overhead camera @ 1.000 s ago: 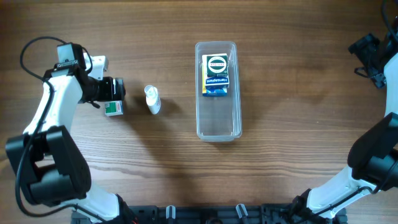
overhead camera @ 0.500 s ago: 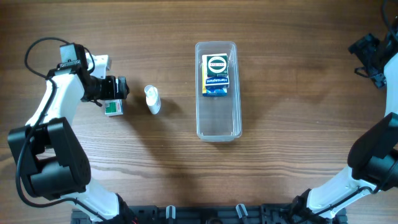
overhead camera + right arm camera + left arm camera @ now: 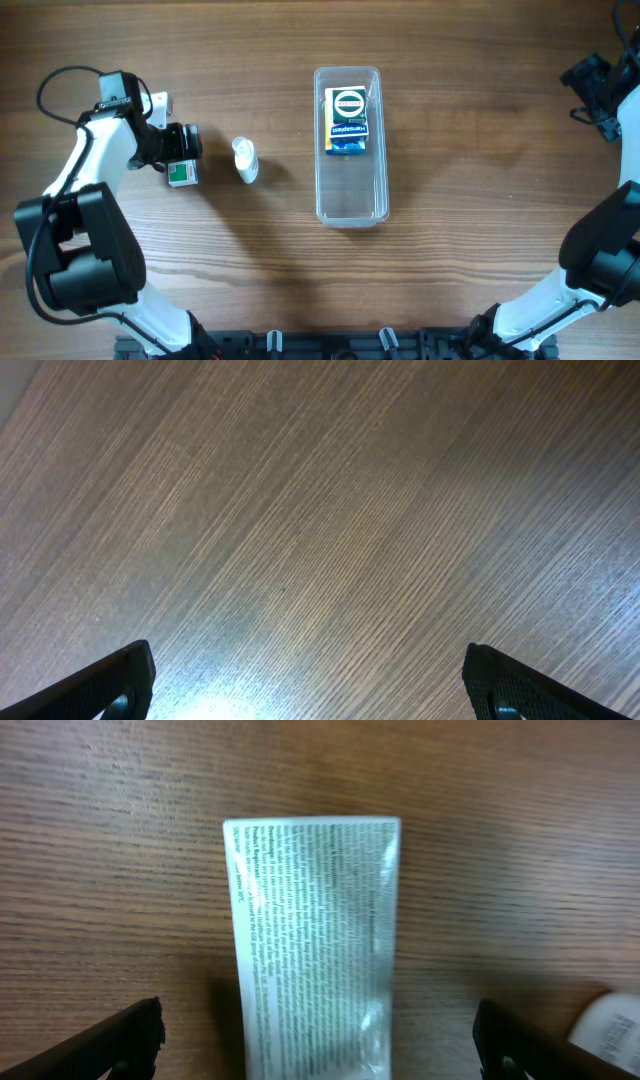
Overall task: Pack container
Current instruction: 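Grasp the ointment tube with the left gripper and lift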
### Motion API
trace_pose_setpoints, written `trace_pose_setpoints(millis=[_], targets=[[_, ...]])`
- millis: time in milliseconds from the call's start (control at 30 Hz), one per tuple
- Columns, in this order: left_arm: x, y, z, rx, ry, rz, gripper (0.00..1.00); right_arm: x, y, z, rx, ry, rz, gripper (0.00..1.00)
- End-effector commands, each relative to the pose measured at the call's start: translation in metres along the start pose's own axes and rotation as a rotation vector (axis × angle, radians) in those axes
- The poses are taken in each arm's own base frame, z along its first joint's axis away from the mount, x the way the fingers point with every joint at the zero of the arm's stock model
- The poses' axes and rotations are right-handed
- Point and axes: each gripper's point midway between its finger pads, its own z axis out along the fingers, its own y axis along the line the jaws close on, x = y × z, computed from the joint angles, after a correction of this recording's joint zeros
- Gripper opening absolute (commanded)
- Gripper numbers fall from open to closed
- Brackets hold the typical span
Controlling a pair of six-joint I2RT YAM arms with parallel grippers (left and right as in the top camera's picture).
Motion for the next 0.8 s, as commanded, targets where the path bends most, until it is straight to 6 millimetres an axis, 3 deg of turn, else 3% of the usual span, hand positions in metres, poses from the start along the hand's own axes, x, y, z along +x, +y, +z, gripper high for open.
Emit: trace_pose_setpoints(millis=[0, 233, 533, 767], targets=[[0.003, 0.005, 0.01, -0.024, 0.028, -0.021, 1.0, 0.003, 0.0, 0.006, 0.002, 0.014, 0.011, 1.0], [0.004, 0.012, 0.011, -0.069, 0.034, -0.047, 1.0, 0.003, 0.0, 0.006, 0.002, 0.014, 0.011, 1.0], [0.002, 0.0, 0.013, -0.105, 0.029, -0.023, 1.0, 0.003, 0.0, 0.006, 0.002, 0.014, 0.011, 1.0], [0.002, 0.006, 0.014, -0.132, 0.029, -0.045, 1.0, 0.003, 0.0, 0.006, 0.0, 0.011, 0.011, 1.0]])
